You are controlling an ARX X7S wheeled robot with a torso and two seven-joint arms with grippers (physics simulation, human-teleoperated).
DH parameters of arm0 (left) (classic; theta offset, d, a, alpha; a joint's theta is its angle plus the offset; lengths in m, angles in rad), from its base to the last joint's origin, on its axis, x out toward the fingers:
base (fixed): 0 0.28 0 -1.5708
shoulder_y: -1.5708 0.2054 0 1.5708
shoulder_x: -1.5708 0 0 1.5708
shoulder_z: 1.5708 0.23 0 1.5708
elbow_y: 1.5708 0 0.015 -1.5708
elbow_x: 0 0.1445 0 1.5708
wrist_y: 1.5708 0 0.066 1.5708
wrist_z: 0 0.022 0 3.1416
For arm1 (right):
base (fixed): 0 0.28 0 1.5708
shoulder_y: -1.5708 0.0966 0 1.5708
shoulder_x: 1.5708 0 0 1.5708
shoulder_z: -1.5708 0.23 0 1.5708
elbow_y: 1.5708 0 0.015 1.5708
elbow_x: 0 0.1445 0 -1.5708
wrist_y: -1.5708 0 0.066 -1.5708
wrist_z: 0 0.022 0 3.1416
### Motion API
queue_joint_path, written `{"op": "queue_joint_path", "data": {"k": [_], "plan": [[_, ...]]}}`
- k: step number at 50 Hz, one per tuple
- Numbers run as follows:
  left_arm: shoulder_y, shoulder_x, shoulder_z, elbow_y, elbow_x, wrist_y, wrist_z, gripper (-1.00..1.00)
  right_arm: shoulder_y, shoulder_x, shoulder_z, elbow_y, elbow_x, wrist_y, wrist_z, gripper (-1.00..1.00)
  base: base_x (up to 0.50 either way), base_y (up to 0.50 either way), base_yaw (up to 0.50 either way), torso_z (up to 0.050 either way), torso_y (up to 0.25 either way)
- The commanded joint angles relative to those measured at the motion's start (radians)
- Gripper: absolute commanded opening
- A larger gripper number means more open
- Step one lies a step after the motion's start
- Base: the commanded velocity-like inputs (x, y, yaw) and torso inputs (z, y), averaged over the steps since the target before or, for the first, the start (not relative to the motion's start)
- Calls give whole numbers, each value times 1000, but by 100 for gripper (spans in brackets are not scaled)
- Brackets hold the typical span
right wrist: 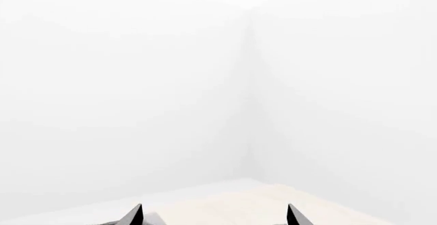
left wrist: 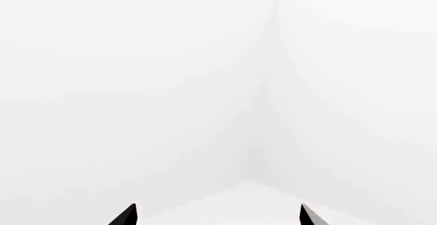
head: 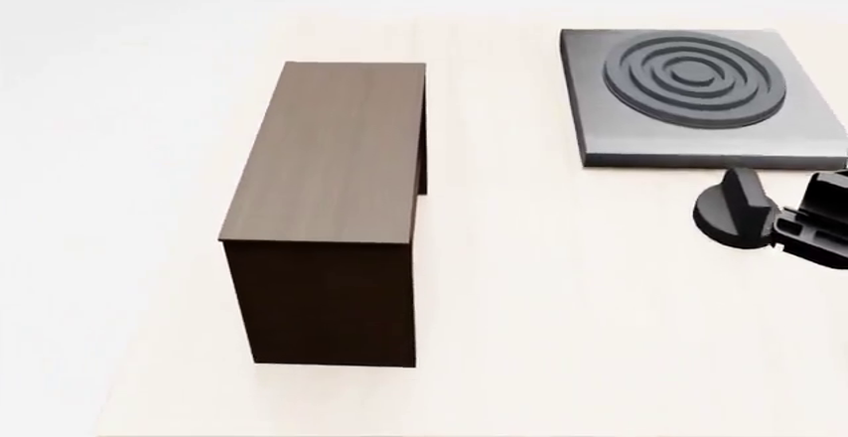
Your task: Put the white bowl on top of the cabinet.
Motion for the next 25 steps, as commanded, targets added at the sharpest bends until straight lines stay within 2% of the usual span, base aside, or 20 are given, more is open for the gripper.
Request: {"op": "queue_joint_path", "data": {"k": [1, 25], "plan": [[1, -2, 3, -5, -5, 3, -3, 100, -1, 1, -5, 10, -1, -6, 6, 100, 500, 0, 0, 0, 0], [1, -8, 9, -11, -10, 11, -12, 100, 1, 8, -6, 1, 9, 8, 10, 100, 500, 0, 0, 0, 0]]}}
